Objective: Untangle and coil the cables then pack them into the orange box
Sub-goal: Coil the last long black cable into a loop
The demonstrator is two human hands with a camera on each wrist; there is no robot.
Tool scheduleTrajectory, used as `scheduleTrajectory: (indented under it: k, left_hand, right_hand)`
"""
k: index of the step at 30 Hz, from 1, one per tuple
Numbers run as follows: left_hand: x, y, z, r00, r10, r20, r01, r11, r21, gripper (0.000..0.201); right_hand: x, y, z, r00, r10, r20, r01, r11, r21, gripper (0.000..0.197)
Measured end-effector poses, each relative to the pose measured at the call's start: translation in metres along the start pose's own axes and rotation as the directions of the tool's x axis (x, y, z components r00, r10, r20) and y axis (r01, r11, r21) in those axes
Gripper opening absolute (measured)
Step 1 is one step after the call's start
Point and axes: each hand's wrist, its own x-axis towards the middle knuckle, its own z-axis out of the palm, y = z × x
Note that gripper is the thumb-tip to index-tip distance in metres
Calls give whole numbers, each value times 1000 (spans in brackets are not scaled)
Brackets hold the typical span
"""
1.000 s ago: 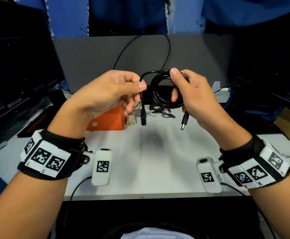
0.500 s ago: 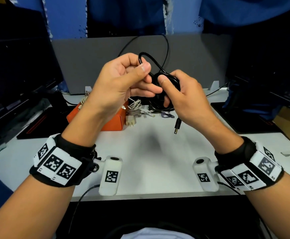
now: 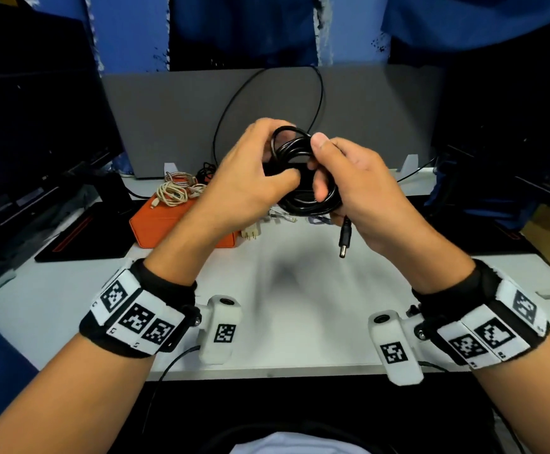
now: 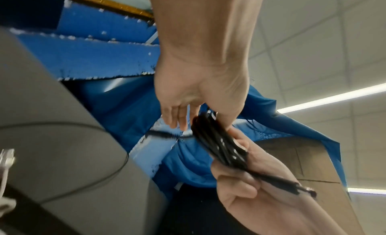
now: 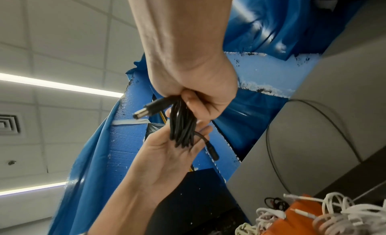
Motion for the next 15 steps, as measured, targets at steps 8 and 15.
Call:
scheduleTrajectory:
  k: [8, 15]
  left_hand:
    - [-5, 7, 14, 995, 6, 96, 17, 973, -230, 17]
    - [-8, 14, 13, 989, -46, 140, 61, 993, -104, 34]
  right_hand:
    - [0, -10, -12, 999, -38, -12, 37, 998, -40, 45]
    - [4, -8, -18, 998, 54, -41, -50, 994, 93, 39]
